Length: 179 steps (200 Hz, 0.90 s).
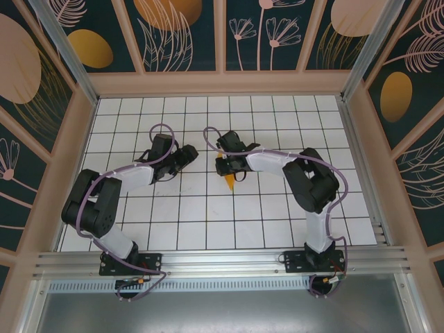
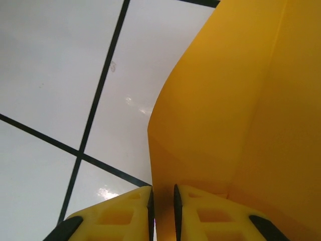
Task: Fold a paper plane with a square sheet of paper (pick it up from the middle)
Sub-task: Turn over the paper plane at the center of the table, then move the paper plane to the top-center of the table.
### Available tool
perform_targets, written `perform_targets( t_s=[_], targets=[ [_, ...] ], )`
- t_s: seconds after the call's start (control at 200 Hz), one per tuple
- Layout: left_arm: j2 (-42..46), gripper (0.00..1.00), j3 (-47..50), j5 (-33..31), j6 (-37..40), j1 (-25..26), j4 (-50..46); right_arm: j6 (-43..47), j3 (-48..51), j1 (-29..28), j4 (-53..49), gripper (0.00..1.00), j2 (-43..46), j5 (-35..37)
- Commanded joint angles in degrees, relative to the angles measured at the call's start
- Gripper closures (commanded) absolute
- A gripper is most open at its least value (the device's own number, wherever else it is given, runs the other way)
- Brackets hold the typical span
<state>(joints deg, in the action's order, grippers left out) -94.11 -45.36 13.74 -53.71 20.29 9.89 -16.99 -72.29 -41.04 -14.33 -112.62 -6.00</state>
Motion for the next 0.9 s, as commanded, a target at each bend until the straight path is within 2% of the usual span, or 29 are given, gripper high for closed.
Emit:
perform_targets(
  t_s=[0.0, 0.175, 0.305, 0.36, 0.385, 0.495, 0.621, 0.891],
  targets=[
    [-1.1, 0.28, 0.6, 3.1, -0.6, -0.3, 4.0, -1.2, 0.4, 1.2, 3.0, 0.76, 5.3, -5.4],
    [-2.0, 0.29, 0.4, 8.5, 0.9, 0.4, 8.2, -4.3, 5.4, 4.6, 7.8, 0.67, 11.9, -9.7],
    [-2.4, 0.29, -2.1, 8.8, 4.5, 3.3, 6.4, -8.0, 10.9, 8.5, 12.7, 0.63, 16.5, -11.1],
    [-2.7, 0.3, -3.7, 7.1, 6.6, 5.1, 3.7, -9.9, 13.6, 9.4, 14.3, 0.6, 18.2, -10.8],
    [-2.9, 0.3, -4.7, 5.9, 7.3, 6.2, 2.4, -10.5, 14.7, 11.5, 14.9, 0.59, 18.9, -10.7],
    [-3.8, 0.3, -9.4, -1.3, 9.3, 10.5, -4.3, -13.3, 18.9, 15.5, 16.3, 0.54, 21.4, -9.0],
    [-8.7, 0.32, -15.7, -8.1, 10.0, 14.5, -10.3, -15.8, 22.6, 19.6, 17.1, 0.48, 23.0, -7.8],
    [-19.0, 0.37, -28.5, -13.7, 11.0, 19.7, -20.1, -18.2, 26.7, 23.9, 18.4, 0.45, 24.5, -7.7]
  ],
)
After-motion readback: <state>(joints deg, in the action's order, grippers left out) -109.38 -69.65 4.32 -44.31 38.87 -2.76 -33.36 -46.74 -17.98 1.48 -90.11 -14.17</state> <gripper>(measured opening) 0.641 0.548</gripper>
